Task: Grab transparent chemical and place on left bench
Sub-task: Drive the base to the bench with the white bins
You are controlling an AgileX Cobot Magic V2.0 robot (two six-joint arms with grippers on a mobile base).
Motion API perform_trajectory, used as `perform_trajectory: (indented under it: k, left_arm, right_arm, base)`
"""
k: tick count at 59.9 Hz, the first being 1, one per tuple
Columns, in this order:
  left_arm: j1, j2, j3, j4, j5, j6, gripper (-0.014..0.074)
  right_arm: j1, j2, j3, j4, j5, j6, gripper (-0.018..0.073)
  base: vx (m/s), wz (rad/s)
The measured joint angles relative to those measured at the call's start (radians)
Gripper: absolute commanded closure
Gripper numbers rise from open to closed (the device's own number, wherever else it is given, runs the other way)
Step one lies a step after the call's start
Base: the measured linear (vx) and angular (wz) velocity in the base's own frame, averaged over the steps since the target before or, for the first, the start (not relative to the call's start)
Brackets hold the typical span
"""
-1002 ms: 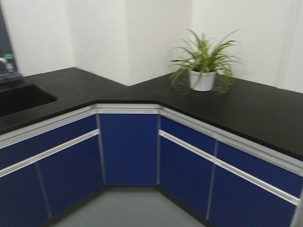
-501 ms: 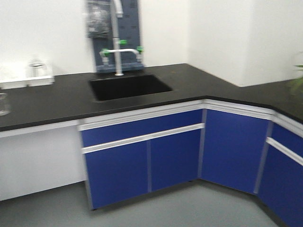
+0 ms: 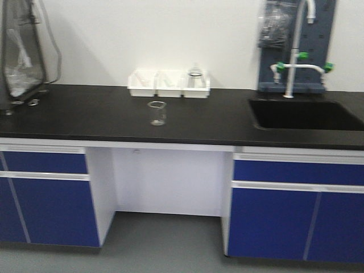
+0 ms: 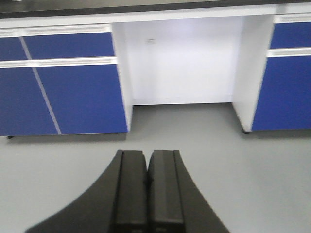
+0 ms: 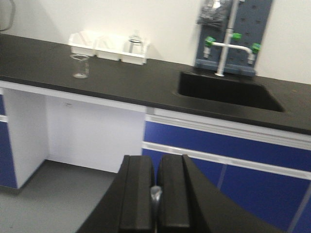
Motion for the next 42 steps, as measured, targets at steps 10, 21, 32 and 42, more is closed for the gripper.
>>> perform_trajectory:
  k: [10,21,32,42]
  left_arm:
    - [0.000,0.000,0.000,0.000,0.000,0.000,0.0600]
    - [0.000,0.000,0.000,0.000,0.000,0.000,0.0600]
    - [0.000,0.000,0.000,0.000,0.000,0.000,0.0600]
    - [0.000,0.000,0.000,0.000,0.000,0.000,0.0600]
  right_arm:
    - [0.000,0.000,0.000,0.000,0.000,0.000,0.0564]
    - [0.001,0.000,0.000,0.000,0.000,0.000,0.0564]
    - [0.001,0.000,0.000,0.000,0.000,0.000,0.0564]
    - [0.001,0.000,0.000,0.000,0.000,0.000,0.0564]
  base:
    - [0.23,0.51]
    - [0.29,0.43]
    - [0.32,0.31]
    - [0.34,0.22]
